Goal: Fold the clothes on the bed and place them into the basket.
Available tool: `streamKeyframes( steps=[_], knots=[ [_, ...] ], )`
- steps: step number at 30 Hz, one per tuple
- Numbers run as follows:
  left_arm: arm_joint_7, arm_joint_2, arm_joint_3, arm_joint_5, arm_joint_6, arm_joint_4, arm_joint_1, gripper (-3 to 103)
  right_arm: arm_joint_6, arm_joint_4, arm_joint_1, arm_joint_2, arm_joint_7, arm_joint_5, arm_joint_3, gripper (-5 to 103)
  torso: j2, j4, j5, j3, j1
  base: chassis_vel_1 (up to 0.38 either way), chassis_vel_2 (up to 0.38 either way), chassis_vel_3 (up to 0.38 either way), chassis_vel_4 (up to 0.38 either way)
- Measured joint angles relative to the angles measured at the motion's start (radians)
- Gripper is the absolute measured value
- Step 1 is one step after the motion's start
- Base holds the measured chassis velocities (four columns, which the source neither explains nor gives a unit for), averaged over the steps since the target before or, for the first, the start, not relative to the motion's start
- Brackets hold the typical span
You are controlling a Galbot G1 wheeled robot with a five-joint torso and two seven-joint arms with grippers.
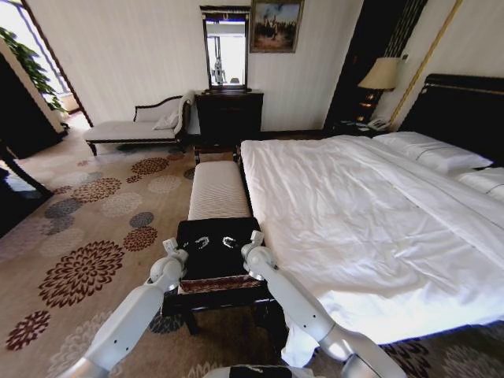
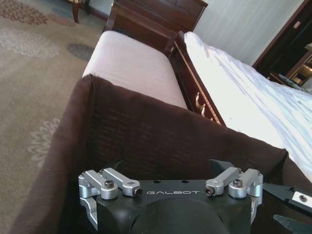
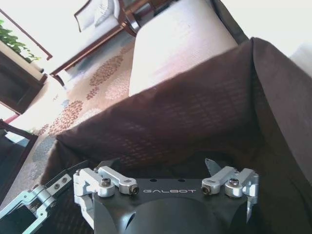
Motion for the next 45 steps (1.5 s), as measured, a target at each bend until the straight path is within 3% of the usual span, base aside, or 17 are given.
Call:
streamKeyframes(
  steps=[4,7,9,11,13,18,24,27,28,33,39,45],
  knots=[
    [0.008,0.019,-0.037,0.094,-0.037,-0.071,0.052,100,0.0,0.063,-0.026,-0.023,-0.029,-0.07,0.0,100,0.0,0.0,0.0001,0.0,0.0,0.0,0.0,0.0,0.0],
    [0.042,0.042,-0.075,0.312,-0.117,-0.14,0.12,100,0.05,0.132,-0.083,-0.051,-0.101,-0.202,0.026,100,0.0,0.0,0.0002,0.0,0.0,0.0,0.0,0.0,0.0],
    [0.047,0.045,-0.088,0.361,-0.138,-0.164,0.145,100,0.069,0.148,-0.105,-0.057,-0.126,-0.247,0.04,100,0.0,-0.0001,0.0002,0.0,0.0,0.0,0.0,0.0,0.0],
    [0.048,0.047,-0.103,0.413,-0.165,-0.186,0.172,100,0.1,0.167,-0.139,-0.066,-0.169,-0.344,0.072,100,0.0,0.0004,0.0003,0.0,0.0,0.0,0.0,0.0,0.0],
    [0.038,0.039,-0.127,0.511,-0.218,-0.216,0.213,100,0.17,0.201,-0.22,-0.095,-0.264,-0.552,0.152,100,0.0,-0.0004,0.0002,0.0,0.0,0.0,0.0,0.0,0.0],
    [0.02,0.009,-0.193,0.566,-0.244,-0.271,0.291,100,0.222,0.263,-0.326,-0.144,-0.317,-0.668,0.247,100,0.0,-0.0001,0.0003,0.0,0.0,0.0,0.0,0.0,0.0],
    [0.023,-0.02,-0.284,0.597,-0.278,-0.31,0.406,100,0.261,0.31,-0.448,-0.179,-0.336,-0.713,0.351,100,0.0,0.0,0.0002,0.0,0.0,0.0,0.0,0.0,0.0],
    [0.028,-0.033,-0.337,0.633,-0.308,-0.343,0.481,100,0.28,0.341,-0.515,-0.198,-0.338,-0.756,0.408,100,0.0,0.0001,0.0002,0.0,0.0,0.0,0.0,0.0,0.0],
    [0.033,-0.051,-0.382,0.67,-0.341,-0.369,0.536,100,0.295,0.368,-0.571,-0.202,-0.338,-0.78,0.447,100,0.0,-0.0001,0.0004,0.0,0.0,0.0,0.0,0.0,0.0],
    [0.047,-0.104,-0.468,0.692,-0.379,-0.439,0.641,100,0.358,0.403,-0.673,-0.187,-0.37,-0.852,0.549,100,0.0,-0.0001,0.0003,0.0,0.0,0.0,0.0,0.0,0.0],
    [0.059,-0.152,-0.504,0.721,-0.408,-0.476,0.705,100,0.446,0.404,-0.755,-0.159,-0.401,-0.954,0.637,100,0.0,0.0,0.0003,0.0,0.0,0.0,0.0,0.0,0.0],
    [0.086,-0.177,-0.513,0.742,-0.438,-0.47,0.743,100,0.506,0.415,-0.844,-0.133,-0.423,-0.964,0.724,100,0.0,-0.0004,0.0001,0.0,0.0,0.0,0.0,0.0,0.0]
  ],
)
